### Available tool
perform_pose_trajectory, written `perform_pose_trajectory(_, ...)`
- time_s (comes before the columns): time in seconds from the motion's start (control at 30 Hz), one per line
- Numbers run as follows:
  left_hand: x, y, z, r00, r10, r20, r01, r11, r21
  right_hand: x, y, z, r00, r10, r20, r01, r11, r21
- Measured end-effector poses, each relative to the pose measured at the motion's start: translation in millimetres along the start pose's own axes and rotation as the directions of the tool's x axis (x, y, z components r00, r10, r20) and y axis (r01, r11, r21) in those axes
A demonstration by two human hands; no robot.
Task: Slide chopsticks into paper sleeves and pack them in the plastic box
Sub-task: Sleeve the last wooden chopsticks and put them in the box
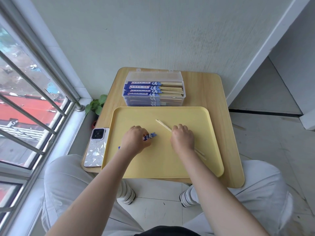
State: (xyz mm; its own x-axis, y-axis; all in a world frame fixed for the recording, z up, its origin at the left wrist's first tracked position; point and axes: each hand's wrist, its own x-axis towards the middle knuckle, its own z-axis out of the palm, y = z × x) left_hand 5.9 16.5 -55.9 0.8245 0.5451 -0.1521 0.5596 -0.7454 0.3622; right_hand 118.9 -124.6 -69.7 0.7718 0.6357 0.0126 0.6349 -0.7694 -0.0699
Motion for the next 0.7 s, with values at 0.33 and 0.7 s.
perform_pose_trajectory(0.33,-1,-6,5,0.991,-0.033,-0.133,0.011,0.987,-0.158,3,12,-5,0.976,0.063,-0.208,0.018,0.930,0.368)
perform_pose_trajectory(0.7,4,-2,8,0.976,-0.006,-0.216,-0.023,0.991,-0.132,8,17,-5,0.958,-0.009,-0.288,0.080,0.969,0.233)
